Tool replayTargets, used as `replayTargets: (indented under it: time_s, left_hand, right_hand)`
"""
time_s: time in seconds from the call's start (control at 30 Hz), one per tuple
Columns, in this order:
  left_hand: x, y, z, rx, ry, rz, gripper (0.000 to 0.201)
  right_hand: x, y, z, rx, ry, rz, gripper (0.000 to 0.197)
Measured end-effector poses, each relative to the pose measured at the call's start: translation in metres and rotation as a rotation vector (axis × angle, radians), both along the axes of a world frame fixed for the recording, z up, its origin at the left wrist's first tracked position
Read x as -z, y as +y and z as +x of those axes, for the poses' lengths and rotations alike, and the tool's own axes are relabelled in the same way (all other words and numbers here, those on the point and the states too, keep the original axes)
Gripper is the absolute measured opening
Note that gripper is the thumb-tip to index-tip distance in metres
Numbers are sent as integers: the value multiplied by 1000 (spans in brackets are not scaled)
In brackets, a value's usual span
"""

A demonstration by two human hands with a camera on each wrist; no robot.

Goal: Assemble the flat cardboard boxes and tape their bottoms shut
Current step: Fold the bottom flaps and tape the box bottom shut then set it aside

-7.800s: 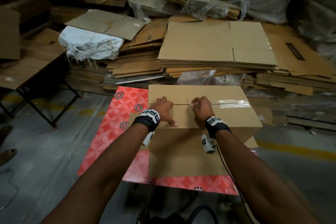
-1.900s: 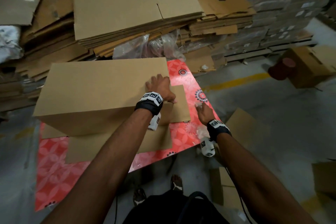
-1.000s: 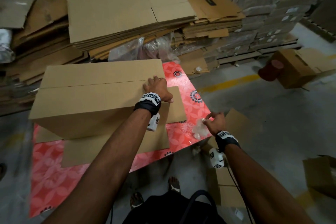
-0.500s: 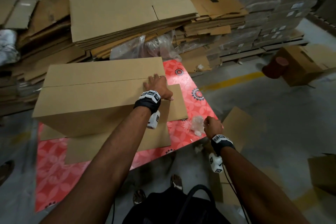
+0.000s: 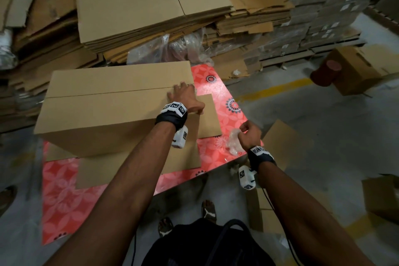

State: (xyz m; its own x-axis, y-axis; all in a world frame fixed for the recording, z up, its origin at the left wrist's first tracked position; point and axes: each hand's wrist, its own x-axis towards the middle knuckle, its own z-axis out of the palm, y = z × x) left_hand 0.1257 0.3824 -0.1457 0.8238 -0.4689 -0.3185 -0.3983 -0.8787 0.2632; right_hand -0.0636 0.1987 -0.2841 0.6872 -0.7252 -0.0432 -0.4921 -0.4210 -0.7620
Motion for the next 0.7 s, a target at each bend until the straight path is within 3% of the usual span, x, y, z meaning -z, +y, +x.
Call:
replayTargets:
  time_s: [0.17,0.47,0.57,0.63,0.7]
  left_hand:
    - [-3,11,-8,39,11,-17,94]
    - [-14,58,-20,79,38,-54,97]
    - [-12,87,-17,136,41,-41,111]
    - [-5,111,-11,143,61,-53,113]
    - [0,138,-7,137,83,-79,111]
  right_hand:
    - [-6,7,14,-20,62,-35,33]
    - [-39,60,93,-311,-92,-83,30]
    - [-55,79,124,-462,-61,-184,58]
    - [-64,90,141,-574,-1,-260,84]
    - [-73,100,155,-694,42,-290,98]
